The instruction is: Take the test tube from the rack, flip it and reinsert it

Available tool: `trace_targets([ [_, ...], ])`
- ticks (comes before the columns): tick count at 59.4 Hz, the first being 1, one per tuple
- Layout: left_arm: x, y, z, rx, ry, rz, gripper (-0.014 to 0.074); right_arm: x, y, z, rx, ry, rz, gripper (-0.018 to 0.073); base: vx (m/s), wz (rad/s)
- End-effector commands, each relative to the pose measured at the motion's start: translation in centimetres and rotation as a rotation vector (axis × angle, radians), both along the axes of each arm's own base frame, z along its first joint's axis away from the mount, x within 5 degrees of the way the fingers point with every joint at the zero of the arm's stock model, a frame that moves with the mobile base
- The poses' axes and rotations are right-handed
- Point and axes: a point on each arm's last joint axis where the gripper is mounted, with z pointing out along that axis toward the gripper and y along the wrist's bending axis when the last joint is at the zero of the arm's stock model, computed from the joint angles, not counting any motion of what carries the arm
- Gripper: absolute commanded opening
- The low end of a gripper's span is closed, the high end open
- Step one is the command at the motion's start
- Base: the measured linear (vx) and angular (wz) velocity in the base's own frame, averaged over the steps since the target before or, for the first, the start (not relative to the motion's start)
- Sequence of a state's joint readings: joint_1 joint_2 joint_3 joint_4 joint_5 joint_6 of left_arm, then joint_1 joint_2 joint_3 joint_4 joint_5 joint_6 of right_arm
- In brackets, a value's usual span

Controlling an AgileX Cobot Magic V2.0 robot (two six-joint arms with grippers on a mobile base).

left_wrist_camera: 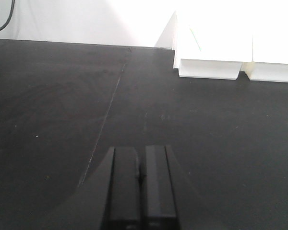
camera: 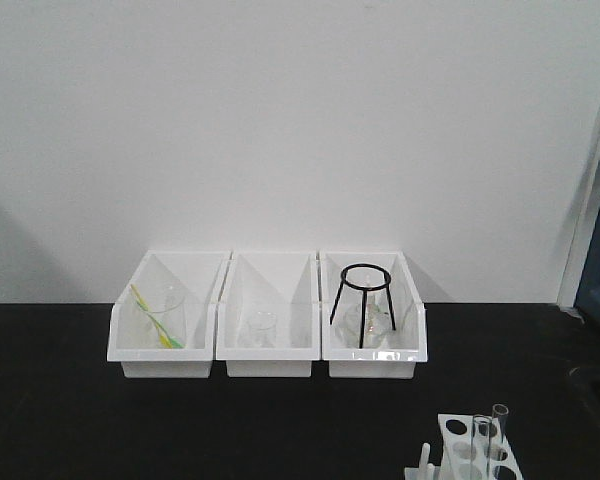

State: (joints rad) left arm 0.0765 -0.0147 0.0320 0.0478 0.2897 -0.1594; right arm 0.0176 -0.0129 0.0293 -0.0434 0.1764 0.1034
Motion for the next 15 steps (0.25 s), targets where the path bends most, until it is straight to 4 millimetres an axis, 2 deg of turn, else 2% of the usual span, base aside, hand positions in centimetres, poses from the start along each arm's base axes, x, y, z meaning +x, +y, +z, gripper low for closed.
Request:
trace_targets([
  [1,0.07,-0.08,0.86,0.005,-0.101,-0.011,-0.0006,-0.01,0.0,0.73,-0.004,-0.089,-0.003,-0.0012,0.0,0.0],
  [15,0.07,-0.08,0.86,0.005,-0.101,-0.011,-0.0006,-0.01,0.0,0.73,-0.004,-0.089,-0.003,-0.0012,0.0,0.0],
])
